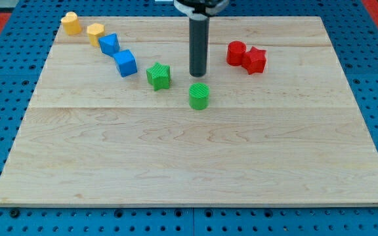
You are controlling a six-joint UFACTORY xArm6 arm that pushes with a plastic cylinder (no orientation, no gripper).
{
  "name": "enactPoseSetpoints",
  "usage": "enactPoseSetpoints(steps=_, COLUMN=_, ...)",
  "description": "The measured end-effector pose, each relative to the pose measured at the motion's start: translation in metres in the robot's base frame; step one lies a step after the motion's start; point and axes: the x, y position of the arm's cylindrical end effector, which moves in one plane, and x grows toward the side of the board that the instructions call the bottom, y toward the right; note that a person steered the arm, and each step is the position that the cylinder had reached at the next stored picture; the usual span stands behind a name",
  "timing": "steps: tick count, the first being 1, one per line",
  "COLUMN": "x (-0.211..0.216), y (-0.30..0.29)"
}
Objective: Push the green blocks diagonally towards the bottom left of the red blocks
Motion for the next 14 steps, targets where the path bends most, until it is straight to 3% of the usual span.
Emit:
enactPoseSetpoints(steps=2, x=-0.005, y=-0.095)
enactPoseSetpoints(steps=3, x=0.038, y=-0.094)
enactPoseSetpoints(steps=4, x=0.063, y=-0.052)
enactPoseSetpoints(steps=6, x=0.063, y=-0.001)
enactPoseSetpoints(steps=7, x=0.068, y=-0.057)
enactPoseSetpoints(steps=8, x=0.123, y=-0.054)
enactPoseSetpoints(steps=9, x=0.131, y=-0.031)
enactPoseSetpoints(steps=10, x=0.088, y=-0.027)
enactPoseSetpoints(steps=12, x=0.078, y=-0.063)
enactPoseSetpoints(steps=13, x=0.052, y=-0.068)
enactPoseSetpoints(steps=14, x=0.042, y=-0.031)
